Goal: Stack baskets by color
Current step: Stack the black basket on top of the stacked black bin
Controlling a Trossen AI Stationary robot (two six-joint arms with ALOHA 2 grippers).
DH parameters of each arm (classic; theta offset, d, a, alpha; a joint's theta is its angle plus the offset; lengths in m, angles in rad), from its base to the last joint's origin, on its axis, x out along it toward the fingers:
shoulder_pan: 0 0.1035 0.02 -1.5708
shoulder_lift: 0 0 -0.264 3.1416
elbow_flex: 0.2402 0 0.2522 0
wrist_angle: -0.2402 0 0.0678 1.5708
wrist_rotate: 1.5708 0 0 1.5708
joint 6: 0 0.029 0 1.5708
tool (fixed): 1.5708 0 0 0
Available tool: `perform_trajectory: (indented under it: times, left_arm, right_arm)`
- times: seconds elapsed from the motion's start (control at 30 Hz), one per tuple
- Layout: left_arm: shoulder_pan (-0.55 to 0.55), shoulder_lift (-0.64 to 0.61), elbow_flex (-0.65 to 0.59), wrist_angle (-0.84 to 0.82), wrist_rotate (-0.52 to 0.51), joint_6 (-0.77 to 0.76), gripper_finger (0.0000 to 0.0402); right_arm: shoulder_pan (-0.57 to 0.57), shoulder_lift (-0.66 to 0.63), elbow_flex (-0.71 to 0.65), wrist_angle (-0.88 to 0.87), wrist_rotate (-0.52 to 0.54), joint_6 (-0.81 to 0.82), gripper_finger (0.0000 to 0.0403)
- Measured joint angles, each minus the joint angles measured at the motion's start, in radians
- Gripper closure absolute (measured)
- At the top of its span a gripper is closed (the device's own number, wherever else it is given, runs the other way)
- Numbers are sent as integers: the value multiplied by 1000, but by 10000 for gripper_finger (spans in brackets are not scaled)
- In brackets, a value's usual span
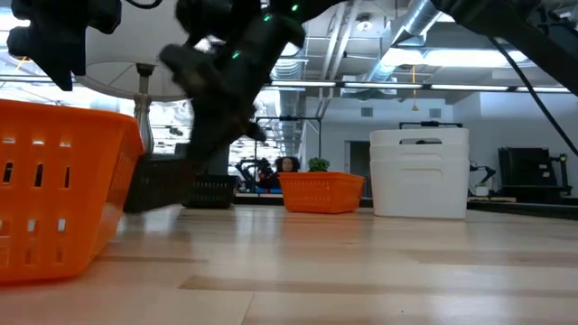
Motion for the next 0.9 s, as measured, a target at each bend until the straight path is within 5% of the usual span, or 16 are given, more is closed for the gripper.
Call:
perform_trajectory:
  times: [0.3, 0.67, 0.9]
  left_arm:
    - [0, -1, 0, -1, -37, 4, 168]
    - [0, 0, 0, -1, -100, 7, 168]
    - [0, 0, 0, 1, -108, 7, 168]
  right_arm:
    - [-124, -154, 0, -171, -24, 123, 400]
    - [-324, -215, 1, -153, -17, 369, 401]
    - [-359, -142, 5, 121, -17, 591, 401]
